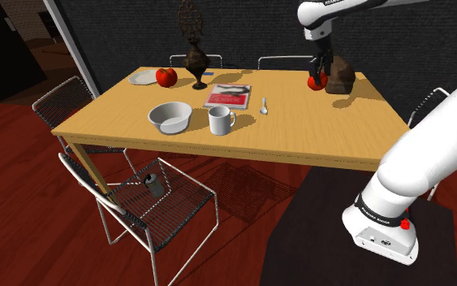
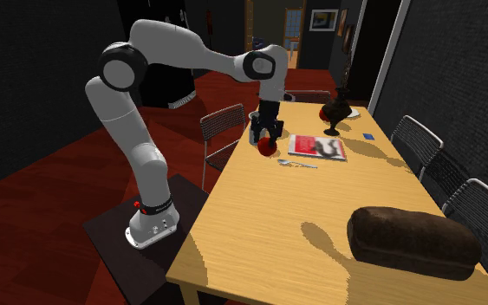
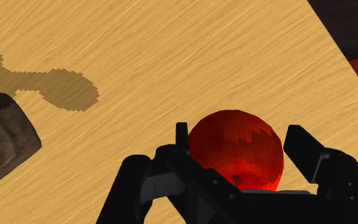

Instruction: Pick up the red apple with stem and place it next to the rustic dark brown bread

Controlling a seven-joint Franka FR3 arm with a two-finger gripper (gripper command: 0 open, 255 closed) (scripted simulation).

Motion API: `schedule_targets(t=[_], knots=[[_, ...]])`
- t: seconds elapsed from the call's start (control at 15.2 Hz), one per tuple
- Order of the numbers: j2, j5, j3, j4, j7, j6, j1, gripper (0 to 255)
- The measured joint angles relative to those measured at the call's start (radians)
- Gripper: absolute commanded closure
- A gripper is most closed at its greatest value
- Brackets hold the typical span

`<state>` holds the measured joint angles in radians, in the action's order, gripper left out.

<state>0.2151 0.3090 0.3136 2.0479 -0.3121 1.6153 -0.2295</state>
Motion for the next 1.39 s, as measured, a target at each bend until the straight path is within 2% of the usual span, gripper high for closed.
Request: schedule_targets(t=[0.66,1.12,1.39], knots=[[-0.008,-0.002,-0.001,-0.127,-0.036,-0.113,-0.001,255],[-0.101,0.013,0.099,-0.227,-0.203,-0.078,-0.067,255],[-0.205,-0.010,0.158,-0.329,-0.311,-0.052,-0.111,255]])
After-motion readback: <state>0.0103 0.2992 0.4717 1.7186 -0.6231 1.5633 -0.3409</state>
